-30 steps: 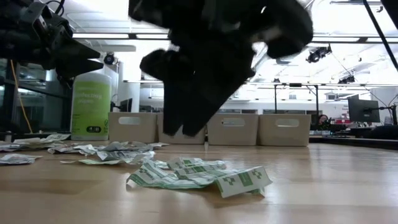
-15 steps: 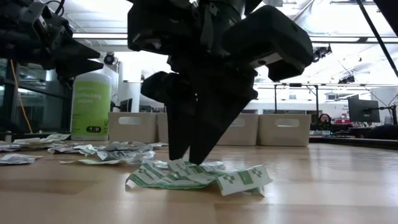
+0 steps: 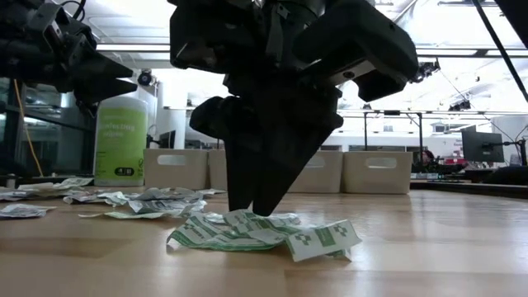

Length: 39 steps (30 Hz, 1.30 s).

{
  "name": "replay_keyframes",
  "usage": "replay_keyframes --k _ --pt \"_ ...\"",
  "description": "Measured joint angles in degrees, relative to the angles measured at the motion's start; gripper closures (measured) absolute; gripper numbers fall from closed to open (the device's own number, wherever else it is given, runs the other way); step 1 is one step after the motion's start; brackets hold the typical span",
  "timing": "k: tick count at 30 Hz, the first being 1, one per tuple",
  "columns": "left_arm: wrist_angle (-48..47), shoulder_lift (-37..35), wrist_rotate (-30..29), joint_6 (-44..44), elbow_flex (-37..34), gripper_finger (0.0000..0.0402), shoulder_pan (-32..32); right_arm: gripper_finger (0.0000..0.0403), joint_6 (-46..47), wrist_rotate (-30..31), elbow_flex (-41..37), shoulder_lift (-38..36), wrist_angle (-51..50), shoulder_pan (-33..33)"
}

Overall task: Pick & Place First Aid Supplies
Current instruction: Put the bandage into the right gray bin

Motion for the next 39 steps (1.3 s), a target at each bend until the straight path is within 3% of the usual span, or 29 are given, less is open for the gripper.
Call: replay_keyframes --k 33,39 --pt "0.0 0.0 0.0 0.0 0.0 0.0252 0.0 0.0396 0.3 -1.5 0.0 0.0 0.1 1.0" --pt "0.0 0.0 0.0 0.0 0.0 0.0252 0.0 0.0402 3.5 -0.7 0.0 0.0 0.1 1.2"
